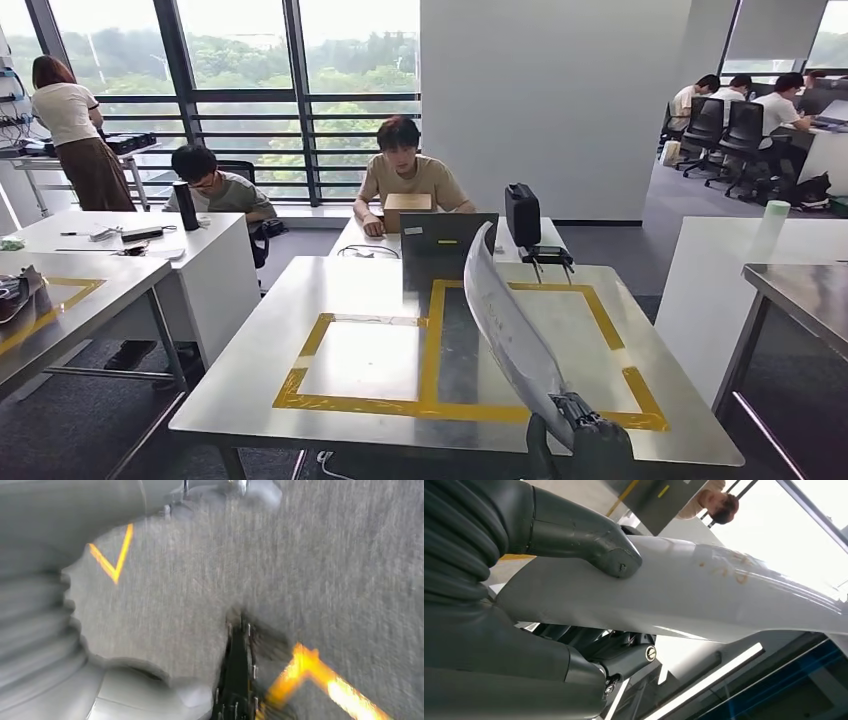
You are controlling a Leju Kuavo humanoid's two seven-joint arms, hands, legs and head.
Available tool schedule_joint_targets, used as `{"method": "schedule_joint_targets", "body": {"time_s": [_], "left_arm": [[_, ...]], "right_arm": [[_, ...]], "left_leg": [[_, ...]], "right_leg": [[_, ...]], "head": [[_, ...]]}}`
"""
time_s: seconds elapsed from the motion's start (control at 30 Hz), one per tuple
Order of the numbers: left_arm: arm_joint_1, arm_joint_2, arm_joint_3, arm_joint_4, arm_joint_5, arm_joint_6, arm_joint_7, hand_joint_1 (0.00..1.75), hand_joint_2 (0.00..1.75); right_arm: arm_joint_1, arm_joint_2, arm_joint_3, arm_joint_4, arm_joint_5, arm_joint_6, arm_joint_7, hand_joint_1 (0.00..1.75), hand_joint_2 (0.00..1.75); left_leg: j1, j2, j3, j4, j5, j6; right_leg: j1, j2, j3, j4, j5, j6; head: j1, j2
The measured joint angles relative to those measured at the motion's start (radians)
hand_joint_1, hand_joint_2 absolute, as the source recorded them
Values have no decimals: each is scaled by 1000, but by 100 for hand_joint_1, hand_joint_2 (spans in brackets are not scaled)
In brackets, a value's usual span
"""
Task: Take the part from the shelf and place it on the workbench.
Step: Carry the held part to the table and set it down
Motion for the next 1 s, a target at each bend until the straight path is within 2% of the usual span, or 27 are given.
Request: {"method": "schedule_joint_targets", "body": {"time_s": [0.03,0.07,0.1,0.13,0.2,0.23,0.27,0.3,0.33,0.4,0.43,0.47,0.5,0.53,0.57,0.6,0.63,0.67,0.7,0.73,0.77,0.8,0.83,0.9,0.93,0.97,1.0], "left_arm": [[-1,0,0,0,0,0,-1,0,175],[-3,-2,0,0,0,0,-2,0,175],[-5,-3,0,0,0,0,-2,0,175],[-7,-5,0,1,0,0,-2,0,175],[-5,-7,0,1,0,0,-1,0,175],[-3,-6,0,1,0,1,-1,0,175],[0,-5,0,1,0,1,0,0,175],[1,-4,0,1,0,1,1,0,175],[3,-3,0,1,0,2,2,0,175],[7,-2,0,2,0,2,5,0,175],[8,-2,0,3,-1,2,6,0,175],[8,-1,0,3,-2,2,8,0,175],[6,-2,0,3,-2,2,9,0,175],[4,-3,0,3,-3,2,10,0,175],[2,-4,0,2,-4,2,10,0,175],[0,-4,0,2,-6,2,10,0,175],[-1,-4,0,2,-9,2,11,0,175],[-2,-4,0,2,-13,1,12,0,175],[-4,-4,0,2,-16,0,14,0,175],[-5,-4,0,2,-20,-1,16,0,175],[-7,-4,0,2,-23,-2,18,0,175],[-8,-4,-1,1,-25,-3,19,0,175],[-8,-5,-1,2,-27,-3,20,0,175],[-10,-7,-1,2,-30,-3,20,0,175],[-12,-8,-1,3,-30,-3,21,0,175],[-14,-9,-1,3,-31,-3,21,0,175],[-17,-9,-1,2,-31,-3,21,0,175]], "right_arm": [[-3,1,0,-1,2,-1,0,175,175],[-7,2,-1,-1,3,-1,0,175,175],[-8,3,-1,-1,4,-1,-1,175,175],[-8,4,0,-1,4,-1,-1,175,175],[-8,6,0,-1,5,0,-2,175,175],[-8,7,0,-1,5,1,-2,175,175],[-8,8,0,-1,6,4,-2,175,175],[-8,9,0,-1,6,10,-2,175,175],[-10,11,0,0,5,21,-1,175,175],[-21,17,-1,10,-6,55,4,175,175],[-31,19,-3,20,-14,73,7,175,175],[-43,21,-8,33,-23,88,7,175,175],[-56,23,-14,43,-29,98,5,175,175],[-69,25,-20,53,-34,103,3,175,175],[-80,26,-25,62,-37,105,0,175,175],[-91,26,-28,71,-39,107,0,175,175],[-101,26,-30,85,-41,111,2,175,175],[-116,26,-33,107,-42,119,7,175,175],[-134,26,-39,140,-46,127,14,175,175],[-157,26,-48,181,-49,134,18,175,175],[-180,25,-58,225,-52,138,19,175,175],[-201,25,-66,264,-55,138,16,175,175],[-217,24,-72,297,-57,137,11,175,175],[-239,22,-77,348,-60,134,6,175,175],[-245,21,-79,366,-60,134,5,175,175],[-251,21,-81,379,-61,133,4,175,175],[-259,21,-84,387,-61,132,4,175,175]], "left_leg": [[2,1,2,17,5,-5],[3,3,-13,54,13,-9],[4,6,-44,108,16,-12],[4,8,-89,172,10,-15],[4,9,-187,274,-42,-19],[4,10,-225,290,-75,-19],[4,10,-251,280,-94,-18],[3,10,-266,246,-83,-16],[3,11,-273,193,-34,-14],[-2,17,-278,82,123,-7],[-5,18,-277,51,179,-2],[-7,19,-275,35,205,4],[-7,18,-265,32,202,13],[-7,15,-253,24,198,21],[-5,13,-237,14,193,29],[-4,11,-219,5,186,35],[-3,8,-200,-3,177,39],[-3,7,-182,-8,165,42],[-4,6,-163,-11,151,43],[-5,4,-143,-12,135,43],[-6,1,-121,-13,118,43],[-8,-1,-98,-13,100,43],[-9,-3,-77,-13,83,42],[-12,-7,-40,-10,46,38],[-13,-9,-29,-10,27,35],[-13,-12,-15,-4,15,29],[-13,-14,-7,2,11,23]], "right_leg": [[0,2,15,-4,-8,-9],[-1,2,34,-7,-18,-17],[-2,2,55,-10,-28,-24],[-2,1,73,-12,-42,-28],[-1,2,108,-14,-72,-33],[-1,4,128,-14,-88,-34],[-2,5,149,-14,-105,-33],[-2,7,173,-14,-124,-32],[-3,7,193,-15,-142,-29],[-2,10,226,-15,-178,-19],[-1,13,237,-20,-192,-13],[0,15,248,-20,-196,-5],[0,17,253,-19,-191,3],[-1,16,250,-3,-179,9],[-1,14,233,36,-155,14],[-2,12,200,90,-138,17],[-3,11,154,152,-134,19],[-3,10,104,208,-149,20],[-3,9,57,244,-190,21],[-2,9,18,257,-239,22],[-2,9,-10,245,-278,23],[-2,8,-28,213,-289,21],[0,8,-36,164,-254,17],[7,7,-43,48,-81,5],[13,7,-40,10,-6,-1],[16,8,-35,-12,38,-7],[18,9,-24,-15,41,-12]], "head": [[-1,0],[-2,0],[-2,0],[-2,0],[-2,0],[-2,0],[-2,0],[-2,0],[-2,0],[-4,0],[-4,0],[-5,0],[-5,0],[-4,1],[-3,1],[-3,1],[-1,2],[-1,2],[-1,2],[-1,2],[-1,2],[-1,2],[-1,2],[-1,1],[-2,1],[-2,1],[-2,1]]}}
